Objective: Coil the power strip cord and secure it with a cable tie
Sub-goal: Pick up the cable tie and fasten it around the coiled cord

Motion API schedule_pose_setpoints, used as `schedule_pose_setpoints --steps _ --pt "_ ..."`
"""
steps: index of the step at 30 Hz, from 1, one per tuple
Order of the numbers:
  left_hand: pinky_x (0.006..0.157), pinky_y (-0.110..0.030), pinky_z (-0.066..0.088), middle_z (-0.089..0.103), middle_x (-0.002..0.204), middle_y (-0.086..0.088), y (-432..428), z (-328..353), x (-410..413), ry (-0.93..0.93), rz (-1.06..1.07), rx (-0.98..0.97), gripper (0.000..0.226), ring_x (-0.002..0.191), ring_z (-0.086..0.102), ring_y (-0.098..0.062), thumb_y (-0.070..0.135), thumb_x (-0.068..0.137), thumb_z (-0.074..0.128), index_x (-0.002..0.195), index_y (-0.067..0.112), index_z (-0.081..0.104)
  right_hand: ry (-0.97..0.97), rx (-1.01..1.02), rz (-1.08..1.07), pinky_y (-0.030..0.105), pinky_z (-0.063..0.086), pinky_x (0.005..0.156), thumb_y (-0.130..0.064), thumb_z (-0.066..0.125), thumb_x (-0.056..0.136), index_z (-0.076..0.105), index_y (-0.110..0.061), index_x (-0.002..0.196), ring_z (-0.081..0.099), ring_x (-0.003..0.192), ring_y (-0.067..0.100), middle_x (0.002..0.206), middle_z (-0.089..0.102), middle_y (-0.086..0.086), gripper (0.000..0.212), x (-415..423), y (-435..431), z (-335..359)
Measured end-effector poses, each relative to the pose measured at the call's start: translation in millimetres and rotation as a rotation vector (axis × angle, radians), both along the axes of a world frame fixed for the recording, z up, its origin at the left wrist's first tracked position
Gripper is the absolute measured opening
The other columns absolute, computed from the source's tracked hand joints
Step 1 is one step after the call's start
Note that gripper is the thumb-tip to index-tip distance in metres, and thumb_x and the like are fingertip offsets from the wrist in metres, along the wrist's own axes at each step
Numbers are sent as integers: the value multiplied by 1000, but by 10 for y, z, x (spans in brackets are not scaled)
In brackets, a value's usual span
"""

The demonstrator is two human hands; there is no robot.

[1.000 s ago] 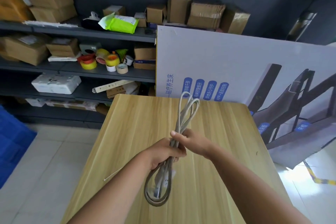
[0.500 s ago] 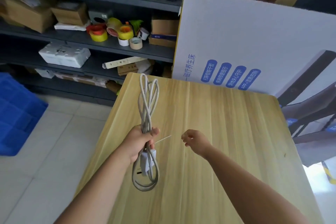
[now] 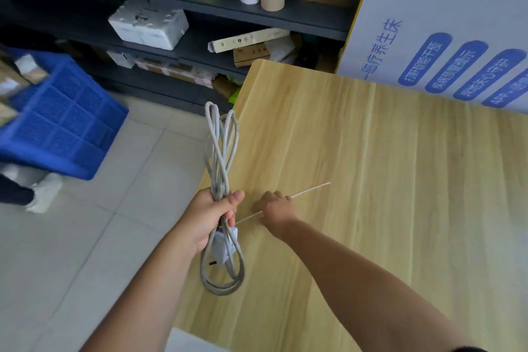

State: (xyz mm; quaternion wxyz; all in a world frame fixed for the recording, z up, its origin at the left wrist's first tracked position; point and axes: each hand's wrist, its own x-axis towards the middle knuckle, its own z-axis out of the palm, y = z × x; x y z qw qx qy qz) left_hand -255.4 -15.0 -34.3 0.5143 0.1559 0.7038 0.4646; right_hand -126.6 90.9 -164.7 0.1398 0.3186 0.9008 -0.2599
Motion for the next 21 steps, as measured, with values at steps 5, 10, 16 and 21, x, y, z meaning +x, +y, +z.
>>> schedule_pose_setpoints --steps 5,10,16,21 --pt "56 -29 41 45 45 3 -159 -108 -97 -23 22 -10 28 45 48 -17 28 80 69 71 10 49 -63 168 55 40 31 82 -23 49 93 65 -21 107 47 113 31 116 58 7 21 -163 -72 -130" --pt "58 -31 43 45 47 2 -171 -64 -40 -44 34 -3 32 45 48 -17 33 76 71 69 12 49 82 9 -111 33 34 71 -2 45 88 54 -15 102 59 91 33 101 65 10 22 74 11 -7" --pt "55 -30 39 45 46 1 77 115 286 -36 6 8 33 42 47 -16 25 84 70 62 13 48 412 -109 -486 28 46 70 -11 52 94 70 -11 104 64 84 23 98 72 7 21 718 200 715" --pt "47 -26 41 45 48 0 401 420 841 -26 -37 47 20 42 46 -18 17 84 73 78 5 58 516 -42 -650 18 38 57 -25 64 90 69 -17 86 50 60 4 71 62 -8 10 1488 360 1485"
